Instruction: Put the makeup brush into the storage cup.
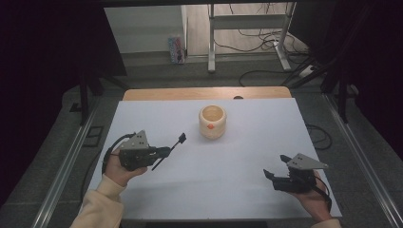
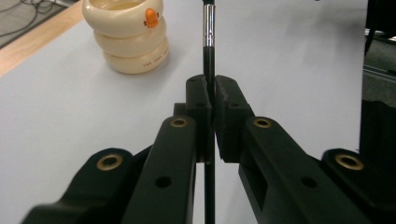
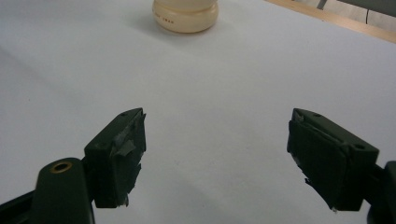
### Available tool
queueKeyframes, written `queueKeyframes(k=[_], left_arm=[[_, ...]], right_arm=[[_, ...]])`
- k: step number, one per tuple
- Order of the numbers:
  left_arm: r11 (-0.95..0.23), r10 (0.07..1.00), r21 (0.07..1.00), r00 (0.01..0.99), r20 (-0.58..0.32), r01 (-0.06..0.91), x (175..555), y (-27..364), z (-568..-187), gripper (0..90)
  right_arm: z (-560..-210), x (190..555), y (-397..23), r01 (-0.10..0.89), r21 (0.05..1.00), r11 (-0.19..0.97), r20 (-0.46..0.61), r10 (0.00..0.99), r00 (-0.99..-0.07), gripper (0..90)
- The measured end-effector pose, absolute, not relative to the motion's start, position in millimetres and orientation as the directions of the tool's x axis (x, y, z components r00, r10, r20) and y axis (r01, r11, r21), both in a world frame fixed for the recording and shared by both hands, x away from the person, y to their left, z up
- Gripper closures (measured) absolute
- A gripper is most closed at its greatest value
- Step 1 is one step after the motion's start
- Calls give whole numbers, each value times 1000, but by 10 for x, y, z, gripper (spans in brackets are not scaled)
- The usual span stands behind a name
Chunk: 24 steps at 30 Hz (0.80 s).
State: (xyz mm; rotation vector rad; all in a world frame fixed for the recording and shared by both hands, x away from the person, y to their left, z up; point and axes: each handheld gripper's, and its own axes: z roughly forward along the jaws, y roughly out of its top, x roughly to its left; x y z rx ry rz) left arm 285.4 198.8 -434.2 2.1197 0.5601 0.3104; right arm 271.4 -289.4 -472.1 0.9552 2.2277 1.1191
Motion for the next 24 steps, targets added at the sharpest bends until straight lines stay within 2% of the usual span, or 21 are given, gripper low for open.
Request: queueKeyframes(k=[24], left_arm=[[-428,551,857,834,-3,286,2845,1957,-4387,857]], right_arm=[[-4692,2752,-2775,364,832,419,-81,741,-667,198]])
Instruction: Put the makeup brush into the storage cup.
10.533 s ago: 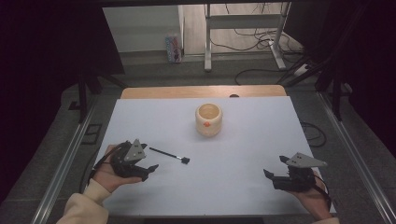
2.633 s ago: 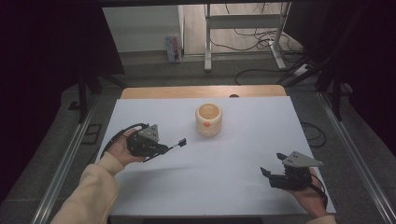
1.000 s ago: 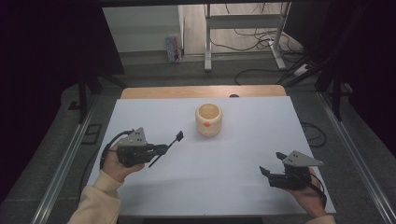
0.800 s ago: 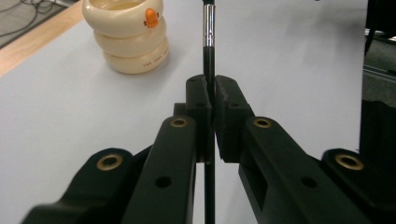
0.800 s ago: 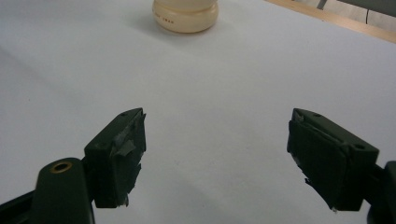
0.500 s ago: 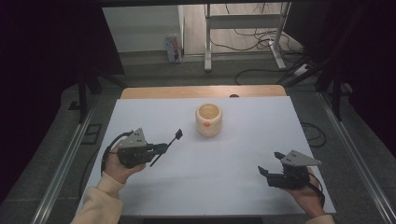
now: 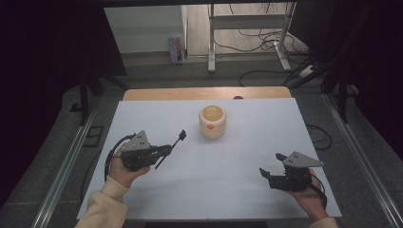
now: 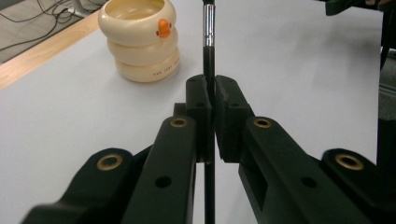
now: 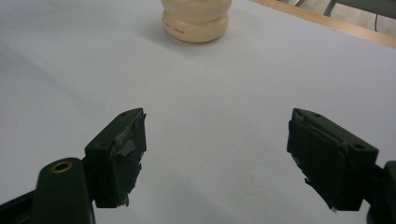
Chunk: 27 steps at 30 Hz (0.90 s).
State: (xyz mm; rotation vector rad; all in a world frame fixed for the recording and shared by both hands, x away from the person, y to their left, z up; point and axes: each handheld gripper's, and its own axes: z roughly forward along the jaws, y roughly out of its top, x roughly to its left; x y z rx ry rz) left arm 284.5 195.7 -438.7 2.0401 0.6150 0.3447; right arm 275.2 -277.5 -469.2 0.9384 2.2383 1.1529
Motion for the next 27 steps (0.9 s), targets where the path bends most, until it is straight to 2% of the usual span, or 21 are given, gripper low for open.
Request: queueKeyframes(k=[10,16,27], left_arm=[[-406,549,868,835,-19,286,2837,1893,-4366,857],[-397,555,869,831,-30,296,2834,1877,-4366,857],[-389,558,869,829,-42,306,2845,1815,-4378,857]], right_arm=[[-4685,2818,-2557,350,841,413,-57,710,-702,197],[-4673,2831,-2352,350,856,381,0,678,-735,198],[-4685,2854,-2134,347,857,381,16,653,-757,199]])
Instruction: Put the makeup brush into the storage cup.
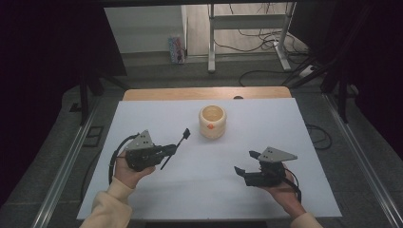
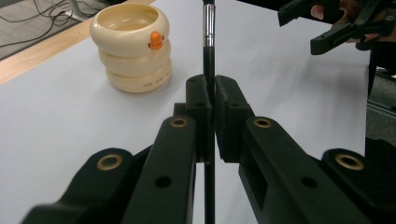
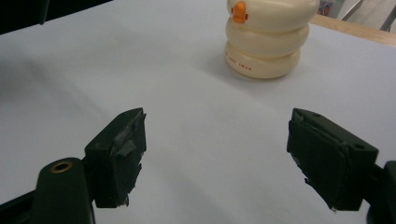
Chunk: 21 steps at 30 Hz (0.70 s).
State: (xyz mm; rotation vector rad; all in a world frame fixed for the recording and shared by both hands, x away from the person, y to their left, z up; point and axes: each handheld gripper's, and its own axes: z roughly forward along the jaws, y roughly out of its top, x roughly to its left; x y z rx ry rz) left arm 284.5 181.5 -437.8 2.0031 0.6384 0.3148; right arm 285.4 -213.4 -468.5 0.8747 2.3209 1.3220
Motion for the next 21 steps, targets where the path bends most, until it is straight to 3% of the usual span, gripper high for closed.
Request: queueKeyframes(k=[21], left_arm=[[-385,545,869,836,-59,312,2856,1679,-4402,857]], right_arm=[[-4746,2872,-1743,330,854,403,31,592,-805,202]])
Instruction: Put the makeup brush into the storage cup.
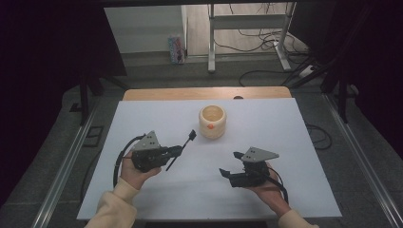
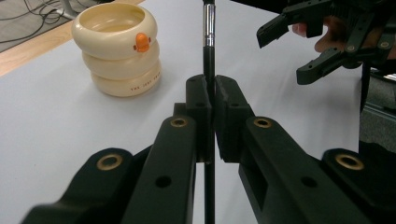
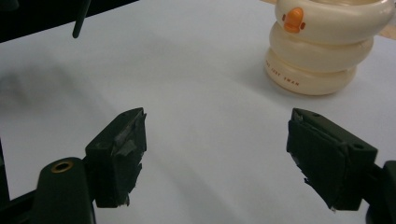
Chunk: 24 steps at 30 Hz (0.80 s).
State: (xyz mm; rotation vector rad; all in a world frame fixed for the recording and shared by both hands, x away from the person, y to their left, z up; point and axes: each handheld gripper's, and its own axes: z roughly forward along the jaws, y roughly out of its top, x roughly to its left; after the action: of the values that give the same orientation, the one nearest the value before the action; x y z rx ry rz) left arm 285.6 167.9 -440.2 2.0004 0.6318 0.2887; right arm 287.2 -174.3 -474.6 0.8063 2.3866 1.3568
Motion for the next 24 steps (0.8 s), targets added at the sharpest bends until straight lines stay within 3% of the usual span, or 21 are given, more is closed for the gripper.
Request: queueKeyframes(k=[24], left_arm=[[-384,545,870,836,-56,308,2843,1544,-4401,857]], right_arm=[[-4771,2839,-1477,311,851,422,32,550,-834,206]])
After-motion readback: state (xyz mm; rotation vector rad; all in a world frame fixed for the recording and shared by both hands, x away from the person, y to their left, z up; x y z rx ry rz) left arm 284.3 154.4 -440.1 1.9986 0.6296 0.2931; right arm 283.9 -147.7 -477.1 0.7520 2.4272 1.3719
